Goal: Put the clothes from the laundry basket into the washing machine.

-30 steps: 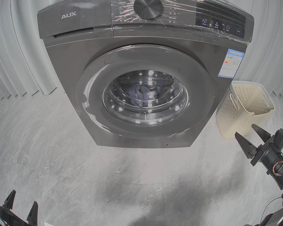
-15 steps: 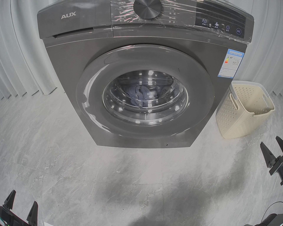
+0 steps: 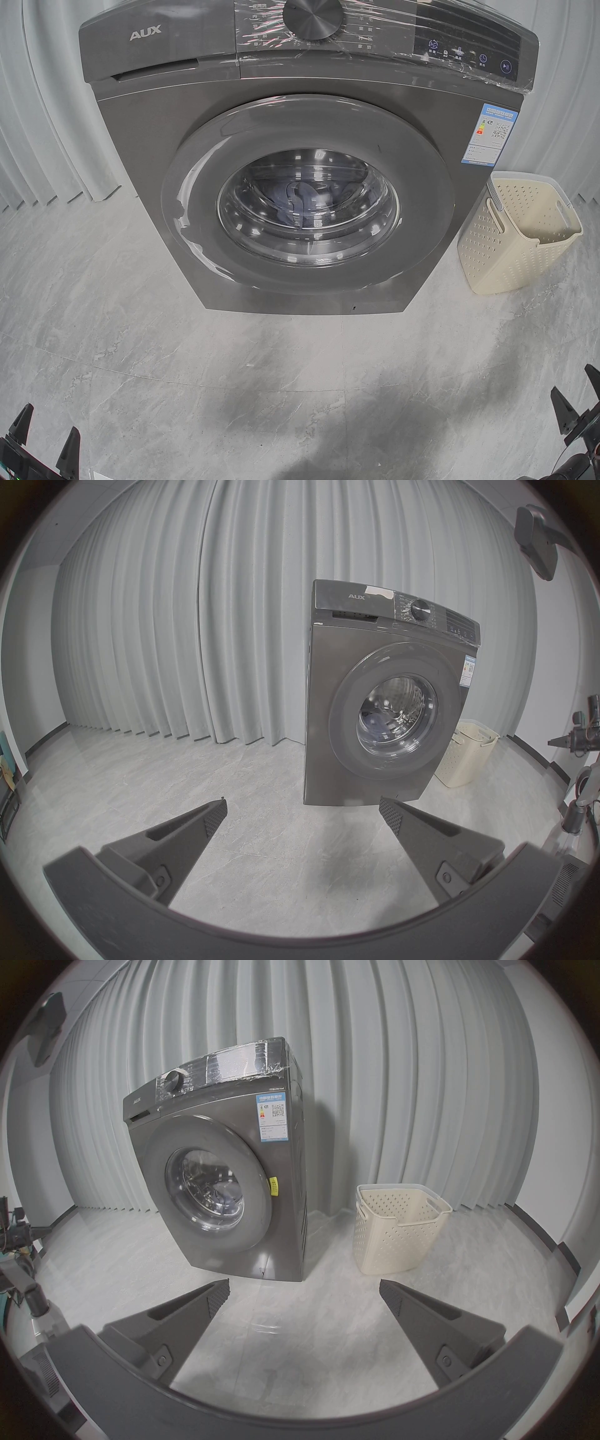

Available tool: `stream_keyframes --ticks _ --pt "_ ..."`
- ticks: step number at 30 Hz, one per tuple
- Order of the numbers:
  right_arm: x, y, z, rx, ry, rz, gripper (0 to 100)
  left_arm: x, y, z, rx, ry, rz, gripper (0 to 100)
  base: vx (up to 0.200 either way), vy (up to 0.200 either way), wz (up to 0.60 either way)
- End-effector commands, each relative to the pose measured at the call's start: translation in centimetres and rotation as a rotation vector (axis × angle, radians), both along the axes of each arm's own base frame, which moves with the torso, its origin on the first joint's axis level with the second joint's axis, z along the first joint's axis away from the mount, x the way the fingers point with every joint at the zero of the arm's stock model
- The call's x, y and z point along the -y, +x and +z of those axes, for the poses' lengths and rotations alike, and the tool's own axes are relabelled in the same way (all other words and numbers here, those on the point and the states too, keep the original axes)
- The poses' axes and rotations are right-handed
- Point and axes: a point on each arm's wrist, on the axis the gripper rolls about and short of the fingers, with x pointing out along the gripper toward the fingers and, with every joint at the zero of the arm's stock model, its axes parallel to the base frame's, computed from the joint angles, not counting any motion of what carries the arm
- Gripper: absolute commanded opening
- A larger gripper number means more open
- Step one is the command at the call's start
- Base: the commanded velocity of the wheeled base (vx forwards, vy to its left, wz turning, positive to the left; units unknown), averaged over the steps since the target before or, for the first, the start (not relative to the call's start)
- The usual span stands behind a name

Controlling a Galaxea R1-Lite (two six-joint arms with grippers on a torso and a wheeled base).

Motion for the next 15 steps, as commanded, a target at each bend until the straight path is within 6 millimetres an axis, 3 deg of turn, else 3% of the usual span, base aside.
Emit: stream_keyframes --ticks 1,8,15 --pt "0.2 -2.3 -1.9 0.098 0.015 0.024 100 0.0 0.0 -0.4 -0.004 -0.003 0.003 100 0.000 0.000 0.00" --pt "0.2 -2.3 -3.1 -0.035 0.021 0.006 100 0.0 0.0 -0.4 -0.003 -0.001 0.003 100 0.000 0.000 0.00" --pt "0.1 -2.9 -3.1 0.061 0.026 -0.074 100 0.0 0.0 -0.4 -0.003 0.000 0.006 100 0.000 0.000 0.00"
